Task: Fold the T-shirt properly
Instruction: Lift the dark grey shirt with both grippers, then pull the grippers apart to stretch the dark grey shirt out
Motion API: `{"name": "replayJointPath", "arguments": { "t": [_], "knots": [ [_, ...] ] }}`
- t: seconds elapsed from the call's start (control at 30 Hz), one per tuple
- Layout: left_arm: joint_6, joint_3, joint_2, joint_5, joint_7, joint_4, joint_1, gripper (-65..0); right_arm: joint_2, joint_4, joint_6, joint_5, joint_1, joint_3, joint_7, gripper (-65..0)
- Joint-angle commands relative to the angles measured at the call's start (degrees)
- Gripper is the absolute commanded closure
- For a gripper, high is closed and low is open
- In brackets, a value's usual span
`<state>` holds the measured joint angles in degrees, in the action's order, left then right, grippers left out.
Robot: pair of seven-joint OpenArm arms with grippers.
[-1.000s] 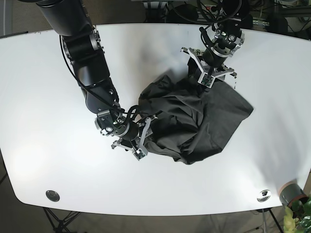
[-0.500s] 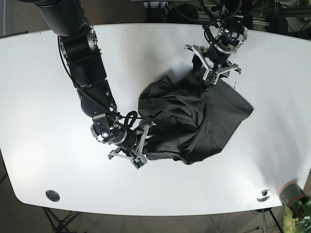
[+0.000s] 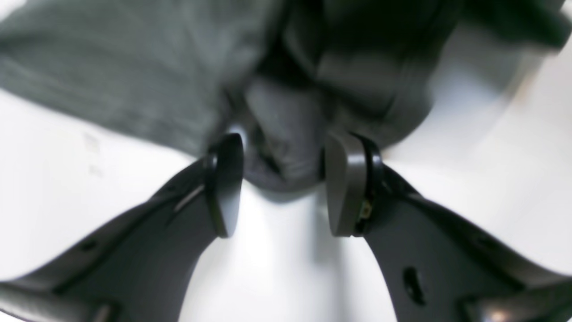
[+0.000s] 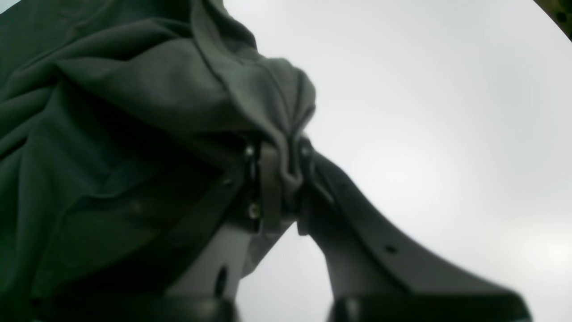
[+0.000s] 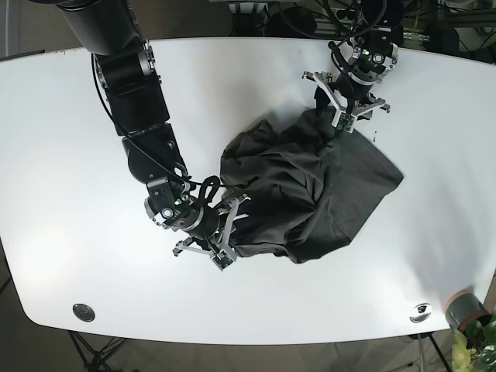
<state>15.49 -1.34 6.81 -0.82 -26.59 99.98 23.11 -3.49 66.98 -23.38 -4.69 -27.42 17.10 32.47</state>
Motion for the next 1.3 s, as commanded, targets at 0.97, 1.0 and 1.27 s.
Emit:
{"name": "replayJointPath", "arguments": {
  "t": [0.97, 1.0, 1.27],
  "knots": [
    [8.21, -11.01, 0.00, -0.46, -6.33, 2.83, -7.33, 0.0, -1.04, 18.34, -0.23, -1.07, -2.60, -14.07, 8.54, -2.4],
    [8.29, -12.33, 0.00, -0.37, -8.62, 4.59, -8.56, 0.0, -1.04, 19.22, -0.40, -0.98, -3.83, -15.56, 9.42, -2.4],
    [14.71, -24.02, 0.18, -0.72, -19.87, 10.13, -22.54, 0.0, -6.23, 19.48, -0.40, -1.16, -11.75, -17.59, 11.53, -2.4]
  ]
}}
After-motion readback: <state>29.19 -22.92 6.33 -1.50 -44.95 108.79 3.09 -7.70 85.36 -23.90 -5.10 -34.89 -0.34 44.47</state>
